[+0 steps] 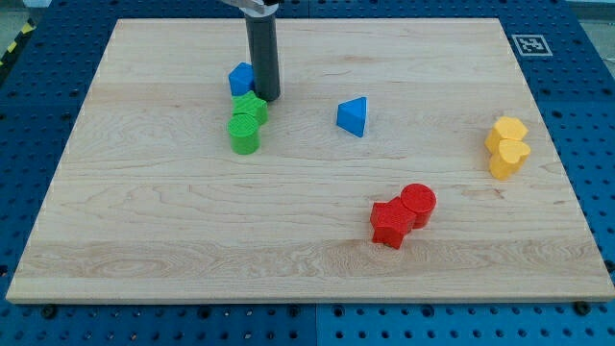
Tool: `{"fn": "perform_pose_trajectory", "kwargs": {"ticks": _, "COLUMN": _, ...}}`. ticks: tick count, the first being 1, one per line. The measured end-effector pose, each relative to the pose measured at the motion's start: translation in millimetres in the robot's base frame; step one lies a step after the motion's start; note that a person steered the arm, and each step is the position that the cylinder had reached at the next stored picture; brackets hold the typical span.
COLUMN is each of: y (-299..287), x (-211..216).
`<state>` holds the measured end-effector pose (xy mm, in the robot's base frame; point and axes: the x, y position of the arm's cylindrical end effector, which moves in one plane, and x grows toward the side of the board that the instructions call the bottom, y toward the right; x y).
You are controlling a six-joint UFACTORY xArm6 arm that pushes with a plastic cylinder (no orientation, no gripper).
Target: Push the blue triangle into the blue cube
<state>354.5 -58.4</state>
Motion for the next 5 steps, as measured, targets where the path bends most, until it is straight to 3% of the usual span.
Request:
{"fn": "perform_pose_trajectory", "kwargs": {"ticks": 3, "y": 70, "x": 72}}
{"fn": "perform_pose_trajectory", "kwargs": {"ticks": 5, "y": 126, "x": 84}}
